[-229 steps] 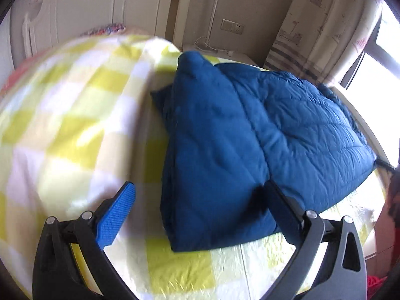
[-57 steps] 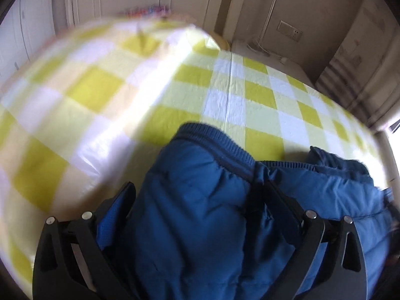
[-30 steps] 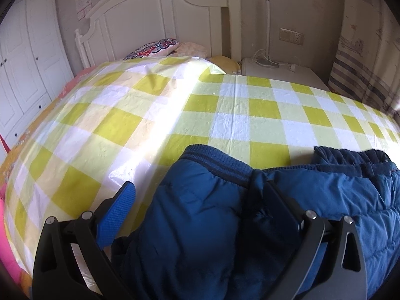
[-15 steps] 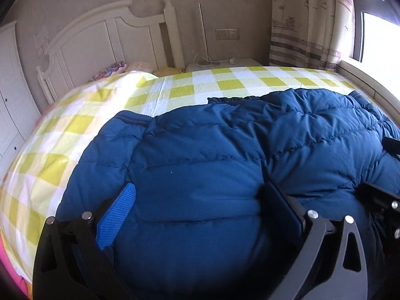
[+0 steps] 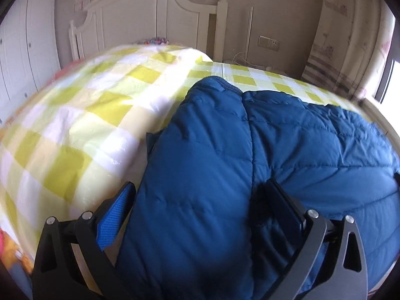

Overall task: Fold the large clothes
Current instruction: 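Smooth the folded jacket bundle with both tools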

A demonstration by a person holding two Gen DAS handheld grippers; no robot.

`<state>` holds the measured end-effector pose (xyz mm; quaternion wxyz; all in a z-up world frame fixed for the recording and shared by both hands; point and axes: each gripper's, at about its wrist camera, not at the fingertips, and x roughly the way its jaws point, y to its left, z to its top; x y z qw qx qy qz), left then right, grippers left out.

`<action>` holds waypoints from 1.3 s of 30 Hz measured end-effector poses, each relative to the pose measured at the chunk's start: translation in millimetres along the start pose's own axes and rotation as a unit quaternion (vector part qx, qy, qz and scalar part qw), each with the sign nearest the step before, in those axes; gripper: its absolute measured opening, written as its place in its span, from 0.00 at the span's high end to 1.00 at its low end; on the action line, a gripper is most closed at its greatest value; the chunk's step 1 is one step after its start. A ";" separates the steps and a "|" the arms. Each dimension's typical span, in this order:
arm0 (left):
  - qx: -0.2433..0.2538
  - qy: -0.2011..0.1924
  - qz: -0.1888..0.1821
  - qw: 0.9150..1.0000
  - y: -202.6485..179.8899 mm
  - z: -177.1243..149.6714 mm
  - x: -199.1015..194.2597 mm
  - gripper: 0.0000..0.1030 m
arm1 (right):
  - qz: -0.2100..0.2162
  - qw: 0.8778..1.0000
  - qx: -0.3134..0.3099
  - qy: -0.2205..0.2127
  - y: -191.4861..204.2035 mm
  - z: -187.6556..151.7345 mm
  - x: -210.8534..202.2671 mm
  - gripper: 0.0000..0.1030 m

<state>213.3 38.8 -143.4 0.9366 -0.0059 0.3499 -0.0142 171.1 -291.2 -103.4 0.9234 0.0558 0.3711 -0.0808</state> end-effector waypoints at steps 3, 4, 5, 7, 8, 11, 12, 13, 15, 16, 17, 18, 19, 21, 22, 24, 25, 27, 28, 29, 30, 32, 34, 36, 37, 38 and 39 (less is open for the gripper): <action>0.025 -0.018 0.029 0.999 -10.2 -2.9 -3.5 0.02 | 0.002 1.000 -0.009 -0.018 12.6 -2.8 -19.3 0.05; 0.027 -0.019 0.032 0.999 -11.4 -2.2 -3.1 0.02 | 0.010 0.999 -0.014 -0.027 21.3 -4.3 -26.1 0.05; 0.029 -0.021 0.036 0.999 -13.0 -2.0 -3.0 0.02 | 0.022 0.999 -0.025 -0.036 35.9 -8.4 -33.5 0.05; 0.034 -0.024 0.042 0.998 -14.9 -1.9 -3.0 0.02 | 0.056 0.995 -0.065 -0.043 65.9 -17.6 -40.0 0.05; 0.035 -0.025 0.043 0.998 -16.2 -3.4 -4.9 0.02 | 0.069 0.992 -0.093 -0.043 83.8 -24.9 -40.5 0.05; 0.034 -0.025 0.042 0.998 -15.3 -3.4 -4.7 0.02 | 0.059 0.985 -0.156 -0.039 119.3 -45.6 -27.5 0.04; 0.033 -0.025 0.040 0.998 -14.6 -3.4 -4.5 0.02 | 0.050 0.983 -0.166 -0.055 122.7 -51.4 -26.1 0.04; 0.031 -0.024 0.037 0.999 -13.4 -3.3 -4.1 0.02 | 0.057 0.983 -0.165 -0.054 120.1 -51.7 -24.9 0.04; 0.028 -0.022 0.034 0.999 -12.7 -3.7 -4.5 0.02 | 0.075 0.984 -0.156 -0.040 106.6 -46.4 -25.0 0.05; 0.028 -0.022 0.034 0.999 -13.0 -3.9 -3.9 0.02 | 0.063 0.986 -0.150 -0.041 97.1 -43.7 -27.3 0.05; 0.028 -0.023 0.034 0.999 -12.9 -4.0 -3.9 0.02 | 0.048 0.988 -0.138 -0.045 86.3 -40.4 -30.2 0.05; 0.027 -0.023 0.034 0.999 -12.7 -4.0 -3.9 0.02 | 0.036 0.991 -0.116 -0.048 69.9 -38.3 -32.9 0.05; 0.027 -0.023 0.033 0.999 -12.5 -4.2 -3.9 0.02 | 0.026 0.995 -0.087 -0.050 47.5 -37.8 -33.8 0.05; 0.027 -0.023 0.034 0.999 -12.6 -4.0 -3.9 0.02 | 0.015 0.997 -0.052 -0.048 16.9 -43.1 -33.8 0.05; 0.027 -0.023 0.034 0.999 -12.6 -3.7 -4.0 0.02 | 0.017 0.998 -0.035 -0.048 2.7 -46.4 -34.9 0.05; 0.029 -0.019 0.038 0.999 -13.5 -3.0 -4.1 0.02 | 0.022 0.999 -0.003 -0.044 -21.3 -50.2 -39.5 0.05; 0.030 -0.014 0.044 0.998 -14.3 -1.8 -5.8 0.02 | 0.017 0.999 0.007 -0.045 -27.2 -51.8 -44.3 0.05; 0.024 -0.007 0.078 0.997 -21.9 1.4 -19.6 0.03 | 0.005 0.998 0.022 -0.058 -39.3 -56.6 -60.2 0.05; 0.027 -0.017 0.082 0.996 -28.3 1.6 -29.3 0.03 | 0.010 0.997 0.029 -0.067 -46.1 -60.3 -68.5 0.05; 0.038 -0.034 0.065 0.997 -39.0 1.5 -42.5 0.02 | 0.015 0.997 0.038 -0.072 -52.1 -63.6 -74.1 0.05; 0.049 -0.046 0.053 0.996 -49.0 1.6 -51.7 0.02 | 0.030 0.995 0.063 -0.078 -63.9 -71.1 -82.3 0.05; 0.076 -0.060 0.030 0.995 -72.4 3.3 -64.0 0.02 | 0.069 0.988 0.115 -0.078 -82.8 -86.4 -88.8 0.05; 0.108 -0.062 0.023 0.992 -95.8 4.0 -61.0 0.02 | 0.101 0.979 0.158 -0.075 -96.4 -102.9 -92.5 0.05; 0.129 -0.044 0.025 0.990 -111.5 0.9 -43.1 0.02 | 0.132 0.971 0.187 -0.065 -102.0 -117.0 -91.1 0.05; 0.134 -0.020 0.016 0.991 -116.5 -3.8 -25.8 0.02 | 0.142 0.970 0.190 -0.057 -100.5 -121.7 -89.3 0.05; 0.127 -0.014 0.005 0.992 -116.0 -8.9 -13.4 0.02 | 0.150 0.970 0.187 -0.045 -96.8 -125.8 -84.8 0.05; 0.114 -0.034 -0.008 0.993 -111.0 -13.1 -10.4 0.02 | 0.154 0.970 0.183 -0.039 -92.0 -128.7 -84.4 0.05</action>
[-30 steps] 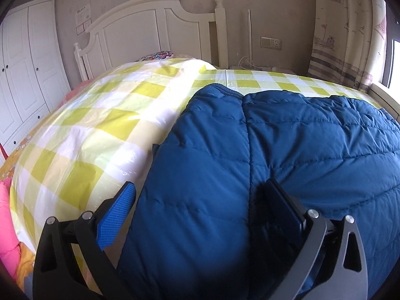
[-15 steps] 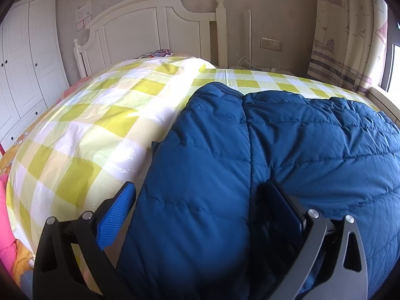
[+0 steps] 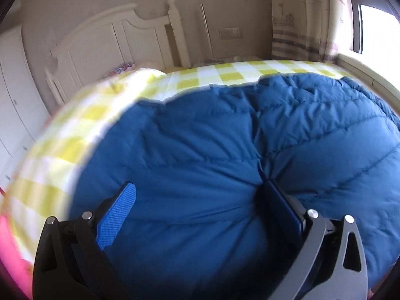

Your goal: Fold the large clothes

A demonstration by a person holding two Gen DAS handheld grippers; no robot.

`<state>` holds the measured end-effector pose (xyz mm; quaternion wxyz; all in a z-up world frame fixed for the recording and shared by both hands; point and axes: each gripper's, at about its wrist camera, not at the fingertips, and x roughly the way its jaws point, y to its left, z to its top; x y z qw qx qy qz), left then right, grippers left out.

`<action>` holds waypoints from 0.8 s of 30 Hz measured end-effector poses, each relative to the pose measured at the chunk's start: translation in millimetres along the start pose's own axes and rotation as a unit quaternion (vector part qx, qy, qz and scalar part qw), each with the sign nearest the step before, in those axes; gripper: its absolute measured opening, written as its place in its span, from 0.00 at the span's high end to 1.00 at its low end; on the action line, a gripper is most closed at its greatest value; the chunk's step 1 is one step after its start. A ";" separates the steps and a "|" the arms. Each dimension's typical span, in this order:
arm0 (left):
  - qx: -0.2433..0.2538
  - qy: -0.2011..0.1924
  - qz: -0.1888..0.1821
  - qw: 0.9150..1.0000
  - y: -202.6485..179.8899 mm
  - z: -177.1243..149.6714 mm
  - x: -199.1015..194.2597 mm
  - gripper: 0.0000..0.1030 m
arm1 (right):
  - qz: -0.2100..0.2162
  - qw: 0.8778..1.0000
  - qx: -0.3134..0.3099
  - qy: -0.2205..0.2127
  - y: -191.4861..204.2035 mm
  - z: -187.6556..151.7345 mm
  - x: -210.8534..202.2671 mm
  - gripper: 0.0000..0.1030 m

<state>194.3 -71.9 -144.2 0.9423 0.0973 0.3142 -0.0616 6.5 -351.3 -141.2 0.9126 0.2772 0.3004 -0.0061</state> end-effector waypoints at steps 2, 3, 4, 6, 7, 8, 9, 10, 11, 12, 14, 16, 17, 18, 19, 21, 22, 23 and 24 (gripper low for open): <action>0.000 0.010 -0.004 1.000 1.8 1.4 1.1 0.02 | 0.017 1.000 -0.006 0.007 9.4 -4.5 6.7 0.05; 0.008 0.013 -0.003 1.000 -0.1 1.7 1.3 0.02 | 0.025 1.000 -0.008 0.011 13.6 -5.4 10.0 0.05; 0.012 0.013 -0.002 1.000 -0.3 1.3 2.1 0.02 | 0.032 0.999 -0.009 0.019 19.5 -6.6 15.8 0.05; 0.009 0.013 -0.008 1.000 1.5 0.7 3.2 0.02 | 0.019 0.999 -0.017 0.019 30.5 -6.2 23.2 0.04; 0.009 0.014 -0.009 1.000 0.9 1.0 3.7 0.02 | 0.014 1.000 -0.020 0.020 34.8 -5.5 27.4 0.04; 0.010 0.014 -0.006 1.000 0.5 0.2 3.2 0.02 | 0.014 1.000 -0.016 0.022 35.5 -2.8 31.4 0.04; 0.011 0.014 -0.005 1.000 0.2 0.3 3.9 0.02 | 0.016 1.000 -0.009 0.026 38.4 -1.2 35.0 0.04; 0.012 0.015 -0.003 1.000 -0.7 0.6 4.6 0.02 | 0.015 0.999 -0.009 0.031 41.8 1.7 37.7 0.04; 0.013 0.016 -0.002 1.000 -1.3 0.8 5.1 0.02 | 0.011 0.999 -0.016 0.033 47.0 4.7 41.4 0.04; 0.014 0.016 -0.001 1.000 -1.3 -0.2 4.1 0.02 | 0.006 0.999 -0.023 0.029 52.2 11.5 47.5 0.04; 0.015 0.017 0.000 1.000 -1.9 -0.5 4.4 0.02 | 0.005 1.000 -0.008 0.024 56.1 24.6 60.5 0.04; 0.016 0.017 0.001 1.000 -2.7 -0.8 4.3 0.02 | 0.001 1.000 -0.001 0.029 58.0 32.7 74.0 0.04; 0.016 0.017 0.001 1.000 -2.5 -1.2 3.8 0.02 | -0.002 0.999 -0.002 0.035 61.4 35.4 85.2 0.04; 0.016 0.017 0.001 1.000 -2.7 -1.2 3.8 0.02 | -0.003 0.999 -0.008 0.035 64.5 36.4 89.2 0.04; 0.015 0.018 0.002 1.000 -2.9 -0.8 4.3 0.02 | -0.003 0.999 -0.018 0.031 68.0 36.4 90.9 0.04; 0.014 0.023 0.000 1.000 -2.3 0.3 4.0 0.02 | 0.014 1.000 -0.020 0.003 66.4 33.5 81.3 0.18; 0.016 0.031 -0.002 0.999 -2.4 3.1 3.5 0.02 | 0.024 1.000 -0.015 -0.008 61.4 32.3 74.9 0.24; 0.015 0.043 -0.004 0.999 -2.4 7.4 2.1 0.02 | 0.047 0.999 -0.001 -0.023 50.0 30.3 64.6 0.39; 0.013 0.052 -0.008 0.999 -2.5 10.8 0.1 0.02 | 0.059 0.998 0.011 -0.027 41.8 28.6 58.9 0.49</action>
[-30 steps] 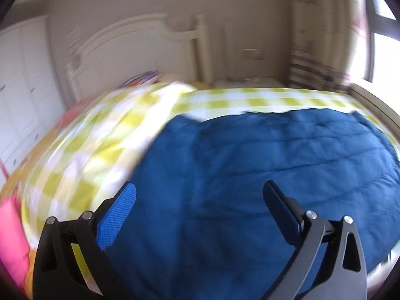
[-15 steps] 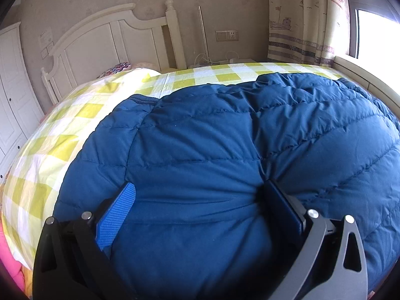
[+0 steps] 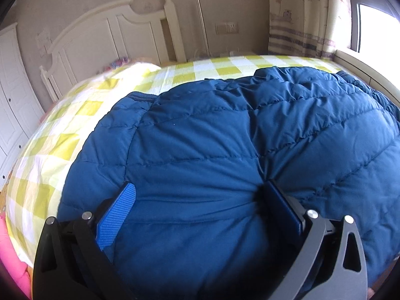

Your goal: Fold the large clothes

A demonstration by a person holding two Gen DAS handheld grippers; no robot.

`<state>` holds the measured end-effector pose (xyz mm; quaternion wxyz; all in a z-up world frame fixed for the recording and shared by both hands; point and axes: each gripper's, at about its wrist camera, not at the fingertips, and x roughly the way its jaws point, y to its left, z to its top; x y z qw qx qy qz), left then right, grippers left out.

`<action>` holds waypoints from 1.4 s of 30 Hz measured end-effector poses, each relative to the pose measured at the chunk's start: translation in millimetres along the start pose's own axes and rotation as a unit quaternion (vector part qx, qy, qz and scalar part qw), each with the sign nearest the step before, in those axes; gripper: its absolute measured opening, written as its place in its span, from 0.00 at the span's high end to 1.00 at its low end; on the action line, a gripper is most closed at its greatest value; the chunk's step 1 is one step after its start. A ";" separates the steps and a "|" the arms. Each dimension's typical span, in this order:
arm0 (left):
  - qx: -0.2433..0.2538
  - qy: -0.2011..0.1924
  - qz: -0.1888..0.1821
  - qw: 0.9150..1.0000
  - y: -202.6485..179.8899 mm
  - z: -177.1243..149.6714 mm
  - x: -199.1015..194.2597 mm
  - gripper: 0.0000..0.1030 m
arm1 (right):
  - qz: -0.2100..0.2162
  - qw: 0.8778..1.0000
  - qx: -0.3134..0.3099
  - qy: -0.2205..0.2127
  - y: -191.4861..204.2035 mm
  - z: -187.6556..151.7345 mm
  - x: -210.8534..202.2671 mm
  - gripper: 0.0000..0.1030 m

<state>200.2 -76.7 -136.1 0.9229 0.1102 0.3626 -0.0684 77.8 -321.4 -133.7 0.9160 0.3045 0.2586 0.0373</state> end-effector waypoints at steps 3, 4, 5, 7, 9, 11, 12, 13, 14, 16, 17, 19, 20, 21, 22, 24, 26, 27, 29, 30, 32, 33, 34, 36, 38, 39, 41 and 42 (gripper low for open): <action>-0.008 -0.011 -0.025 1.000 -3.1 33.7 -11.5 0.02 | 0.019 1.000 0.015 -0.013 -10.8 -7.9 -15.2 0.56; -0.007 -0.021 -0.007 1.000 -8.3 52.4 -11.0 0.02 | 0.019 1.000 0.011 -0.016 -8.8 -9.0 -17.6 0.56; -0.001 -0.022 0.003 1.000 -12.7 65.3 -5.7 0.02 | 0.018 1.000 0.006 -0.021 -5.4 -9.2 -19.5 0.56; 0.018 -0.005 0.031 0.999 -25.0 90.8 17.9 0.02 | 0.020 0.999 -0.003 -0.030 0.9 -5.4 -24.5 0.56; 0.036 0.028 0.066 0.997 -40.4 109.2 56.1 0.02 | 0.025 0.999 -0.010 -0.034 5.0 -2.0 -30.0 0.56; 0.061 0.061 0.077 0.993 -55.5 109.8 89.4 0.02 | 0.029 0.999 -0.011 -0.040 9.3 1.9 -33.3 0.57; 0.065 0.061 0.079 0.993 -57.8 109.2 94.9 0.02 | 0.028 0.998 -0.015 -0.047 15.6 4.5 -35.5 0.57; 0.061 0.060 0.079 0.993 -56.3 109.8 94.3 0.02 | 0.026 0.998 -0.022 -0.052 21.6 6.8 -36.8 0.57; 0.060 0.060 0.077 0.993 -55.0 109.2 93.6 0.02 | 0.025 0.998 -0.032 -0.058 31.0 9.8 -37.8 0.56; 0.051 0.061 0.059 0.995 -44.4 105.8 91.0 0.02 | 0.024 0.994 -0.072 -0.073 63.0 18.7 -41.1 0.56; 0.035 0.056 0.041 0.997 -31.6 102.6 80.6 0.03 | 0.025 0.992 -0.090 -0.079 76.4 24.2 -40.2 0.56; -0.014 0.006 0.008 1.000 -1.2 96.8 41.0 0.05 | 0.031 0.985 -0.149 -0.087 119.9 31.5 -38.9 0.56; -0.037 -0.021 -0.002 0.999 16.8 89.8 19.7 0.05 | 0.035 0.980 -0.176 -0.088 140.7 34.2 -36.4 0.56; -0.060 -0.043 -0.010 0.997 35.9 83.4 -0.5 0.05 | 0.042 0.972 -0.212 -0.090 168.6 36.0 -29.3 0.56; -0.076 -0.057 -0.013 0.995 49.3 79.4 -12.5 0.05 | 0.050 0.964 -0.246 -0.090 196.9 35.1 -19.8 0.56; -0.128 -0.100 0.003 0.987 105.9 65.4 -48.9 0.04 | 0.068 0.943 -0.316 -0.082 252.6 22.9 5.6 0.56; -0.156 -0.119 0.021 0.980 151.7 56.7 -70.9 0.04 | 0.078 0.922 -0.374 -0.060 292.3 0.8 31.3 0.56; -0.168 -0.131 0.034 0.977 180.3 52.7 -84.4 0.04 | 0.084 0.907 -0.412 -0.035 315.5 -21.4 52.8 0.56; -0.181 -0.144 0.064 0.971 226.2 46.3 -107.5 0.03 | 0.085 0.874 -0.477 0.030 345.2 -72.0 96.7 0.56; -0.181 -0.146 0.070 0.970 241.3 46.0 -114.5 0.03 | 0.079 0.857 -0.505 0.057 352.0 -95.6 114.4 0.56; -0.174 -0.144 0.077 0.971 261.1 48.2 -126.9 0.03 | 0.061 0.823 -0.557 0.092 356.0 -143.9 142.0 0.55; -0.165 -0.141 0.073 0.973 263.3 50.2 -128.5 0.03 | 0.043 0.800 -0.594 0.069 356.8 -168.3 145.2 0.55; -0.144 -0.137 0.057 0.978 258.6 53.5 -128.1 0.03 | 0.031 0.788 -0.612 0.057 357.0 -178.6 146.1 0.55; -0.104 -0.129 0.041 0.985 237.7 61.0 -125.2 0.02 | 0.019 0.780 -0.624 0.048 356.1 -182.9 144.8 0.54; -0.058 -0.122 0.015 0.991 202.7 73.0 -116.6 0.02 | 0.015 0.777 -0.627 0.048 359.5 -181.6 144.8 0.52; -0.026 -0.119 -0.018 0.992 173.8 84.3 -109.0 0.02 | 0.010 0.772 -0.634 0.042 360.0 -186.3 142.4 0.51; 0.025 -0.108 -0.040 0.993 125.8 98.8 -92.7 0.02 | 0.000 0.755 -0.655 0.026 357.8 -201.2 138.3 0.46; 0.056 -0.096 -0.042 0.993 103.2 107.3 -80.8 0.02 | -0.002 0.748 -0.663 0.018 353.8 -205.4 132.8 0.43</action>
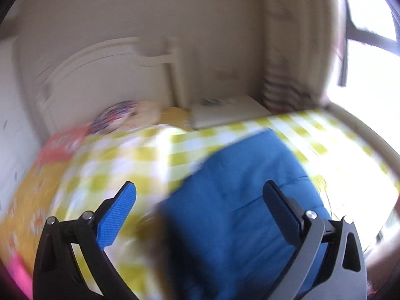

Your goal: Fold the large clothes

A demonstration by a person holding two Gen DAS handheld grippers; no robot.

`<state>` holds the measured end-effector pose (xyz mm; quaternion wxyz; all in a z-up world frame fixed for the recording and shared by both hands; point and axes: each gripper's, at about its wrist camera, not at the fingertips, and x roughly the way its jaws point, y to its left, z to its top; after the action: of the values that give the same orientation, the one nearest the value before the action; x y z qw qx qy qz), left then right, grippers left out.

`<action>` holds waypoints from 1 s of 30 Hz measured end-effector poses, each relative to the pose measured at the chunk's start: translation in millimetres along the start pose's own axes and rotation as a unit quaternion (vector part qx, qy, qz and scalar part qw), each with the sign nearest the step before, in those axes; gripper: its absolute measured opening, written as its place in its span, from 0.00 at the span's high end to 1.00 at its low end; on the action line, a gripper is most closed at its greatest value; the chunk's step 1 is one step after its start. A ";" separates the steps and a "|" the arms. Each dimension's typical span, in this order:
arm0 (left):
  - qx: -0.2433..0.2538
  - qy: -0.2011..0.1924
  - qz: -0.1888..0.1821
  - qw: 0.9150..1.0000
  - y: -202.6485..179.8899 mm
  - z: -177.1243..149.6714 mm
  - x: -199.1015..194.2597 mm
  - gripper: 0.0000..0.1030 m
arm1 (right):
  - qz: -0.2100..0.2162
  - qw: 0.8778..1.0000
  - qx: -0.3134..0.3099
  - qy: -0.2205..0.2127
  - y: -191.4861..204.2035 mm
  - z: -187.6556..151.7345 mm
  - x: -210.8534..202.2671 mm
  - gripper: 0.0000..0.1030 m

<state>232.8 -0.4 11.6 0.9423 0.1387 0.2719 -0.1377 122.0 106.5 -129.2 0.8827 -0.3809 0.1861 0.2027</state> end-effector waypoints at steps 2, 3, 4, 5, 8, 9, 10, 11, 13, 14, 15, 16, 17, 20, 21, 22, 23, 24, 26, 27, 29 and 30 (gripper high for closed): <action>0.050 0.033 -0.010 0.998 -28.6 8.8 34.3 0.02 | 0.004 1.000 -0.005 -0.007 -1.7 -2.0 -4.9 0.39; 0.075 0.048 0.003 0.996 -38.3 8.3 54.0 0.02 | 0.022 1.000 0.004 -0.011 -7.5 -3.3 -10.8 0.34; 0.105 0.069 0.041 0.991 -45.4 2.1 78.9 0.02 | 0.043 0.999 0.016 -0.018 -15.0 -5.2 -18.7 0.32; 0.113 0.079 0.048 0.989 -43.8 -4.9 95.5 0.02 | 0.079 0.995 0.043 -0.032 -29.6 -8.7 -32.6 0.26; 0.039 0.081 0.012 0.996 -12.0 -34.8 113.4 0.02 | 0.161 0.971 0.162 -0.072 -87.3 -30.6 -68.9 0.25; 0.017 0.074 0.016 0.997 -0.9 -43.9 110.9 0.02 | 0.172 0.963 0.189 -0.084 -104.7 -39.3 -76.2 0.25; -0.004 0.063 0.028 0.998 9.2 -54.6 106.2 0.02 | 0.169 0.957 0.218 -0.096 -127.5 -50.7 -83.3 0.25; -0.016 0.057 0.033 0.998 14.3 -60.8 102.8 0.02 | 0.151 0.950 0.251 -0.105 -158.3 -64.8 -86.9 0.25; -0.046 0.050 0.043 0.997 26.5 -72.2 96.9 0.02 | 0.124 0.942 0.296 -0.101 -205.0 -82.5 -77.4 0.25; -0.061 0.047 0.046 0.996 30.8 -75.7 94.2 0.02 | 0.111 0.935 0.321 -0.097 -230.2 -91.4 -68.1 0.25; -0.069 0.044 0.053 0.995 33.5 -77.4 91.4 0.02 | 0.096 0.927 0.352 -0.087 -261.0 -100.7 -50.2 0.26; -0.074 0.040 0.059 0.995 35.6 -77.3 88.2 0.02 | 0.089 0.922 0.370 -0.070 -282.6 -104.6 -31.5 0.27; -0.073 0.036 0.070 0.994 36.0 -77.2 88.4 0.02 | 0.086 0.921 0.376 -0.057 -295.7 -105.7 -17.0 0.29; -0.070 0.033 0.086 0.993 33.0 -76.8 84.0 0.02 | 0.097 0.923 0.372 -0.035 -324.6 -91.8 39.3 0.34; -0.071 0.033 0.088 0.993 33.6 -76.6 82.5 0.02 | 0.099 0.925 0.366 -0.034 -325.5 -84.7 50.9 0.35; -0.072 0.034 0.088 0.993 34.2 -76.8 82.0 0.02 | 0.102 0.926 0.362 -0.031 -326.7 -81.0 63.2 0.35; -0.076 0.035 0.087 0.993 36.2 -77.7 82.2 0.02 | 0.111 0.927 0.358 -0.017 -326.9 -74.5 86.2 0.35; -0.079 0.037 0.085 0.993 38.1 -78.2 82.4 0.02 | 0.116 0.930 0.349 0.006 -317.5 -63.2 116.6 0.37; -0.081 0.040 0.090 0.992 39.7 -78.3 83.5 0.02 | 0.125 0.941 0.305 0.080 -296.8 -63.8 172.8 0.38; -0.085 0.041 0.097 0.991 42.2 -78.2 84.8 0.02 | 0.135 0.940 0.302 0.085 -290.2 -68.0 185.5 0.37; -0.094 0.056 0.098 0.989 47.5 -79.2 91.3 0.02 | 0.150 0.935 0.310 0.087 -295.2 -68.5 193.1 0.37; -0.102 0.060 0.089 0.989 50.9 -79.9 93.6 0.02 | 0.150 0.938 0.297 0.093 -295.5 -65.7 193.0 0.37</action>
<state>288.2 56.3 -95.5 0.9418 0.0734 0.3276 -0.0163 421.9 -86.4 -88.2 0.8936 -0.0861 0.3745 0.2320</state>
